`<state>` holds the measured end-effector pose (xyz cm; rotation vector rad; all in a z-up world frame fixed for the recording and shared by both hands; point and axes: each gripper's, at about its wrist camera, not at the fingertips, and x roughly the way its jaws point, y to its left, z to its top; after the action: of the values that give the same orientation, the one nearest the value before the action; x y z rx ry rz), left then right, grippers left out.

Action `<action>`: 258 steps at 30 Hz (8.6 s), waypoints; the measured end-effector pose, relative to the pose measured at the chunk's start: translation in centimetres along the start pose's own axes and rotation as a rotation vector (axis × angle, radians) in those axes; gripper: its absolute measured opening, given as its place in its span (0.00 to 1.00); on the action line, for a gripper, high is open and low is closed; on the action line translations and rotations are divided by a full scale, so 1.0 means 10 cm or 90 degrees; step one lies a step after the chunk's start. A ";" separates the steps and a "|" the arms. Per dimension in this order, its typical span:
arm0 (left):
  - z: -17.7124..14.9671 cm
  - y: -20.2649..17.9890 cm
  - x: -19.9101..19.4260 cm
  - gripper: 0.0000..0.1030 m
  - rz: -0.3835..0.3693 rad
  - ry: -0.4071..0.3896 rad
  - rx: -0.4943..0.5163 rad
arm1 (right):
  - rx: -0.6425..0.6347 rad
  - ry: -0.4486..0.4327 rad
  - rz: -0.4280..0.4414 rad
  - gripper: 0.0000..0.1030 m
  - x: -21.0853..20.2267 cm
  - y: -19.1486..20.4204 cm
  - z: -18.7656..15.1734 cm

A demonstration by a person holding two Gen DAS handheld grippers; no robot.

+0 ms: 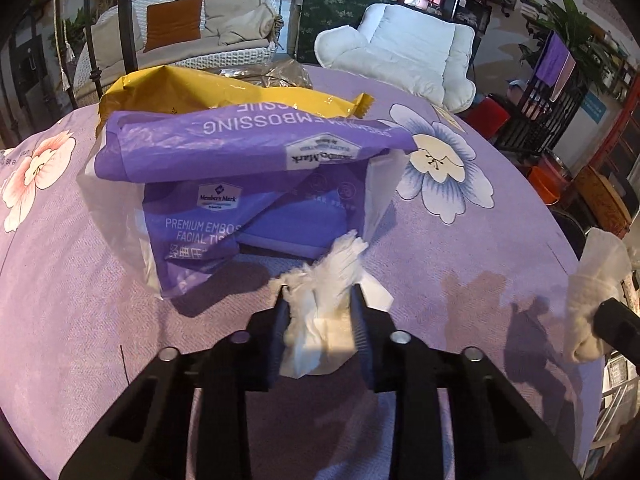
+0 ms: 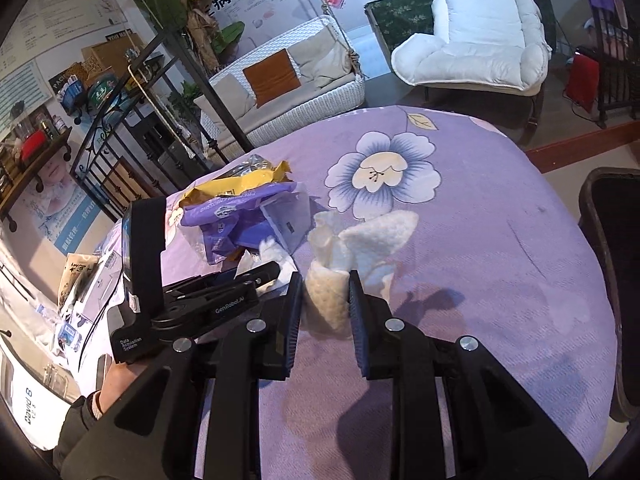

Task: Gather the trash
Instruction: 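Grasp the other white tissue with the left tool while the right tool holds its tissue, then carry both tissues to the bin and open the right tool over it, then lower the tissue into the bin and open the left tool, then return both tools to the table toward the purple tissue package, then grasp the purple tissue package with the right tool, then grasp the yellow snack bag with the left tool while the right tool holds the package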

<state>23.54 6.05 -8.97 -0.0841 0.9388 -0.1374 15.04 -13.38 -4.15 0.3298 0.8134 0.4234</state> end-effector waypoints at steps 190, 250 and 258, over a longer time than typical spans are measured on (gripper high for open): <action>-0.70 0.52 -0.93 0.80 0.010 -0.127 -0.126 | -0.554 0.029 -0.097 0.58 1.08 1.22 0.36; 0.35 0.81 -0.09 0.21 -0.152 -0.156 -0.365 | -0.304 -0.067 -0.095 0.11 -0.43 0.26 -0.13; 0.25 0.53 -0.50 0.06 -0.162 -0.189 -0.296 | -0.283 -0.083 -0.097 0.11 -0.52 0.22 -0.17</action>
<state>23.12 12.06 -4.20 -0.6383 0.6450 -0.1344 10.07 -13.73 -1.03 -0.1170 0.5927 0.4225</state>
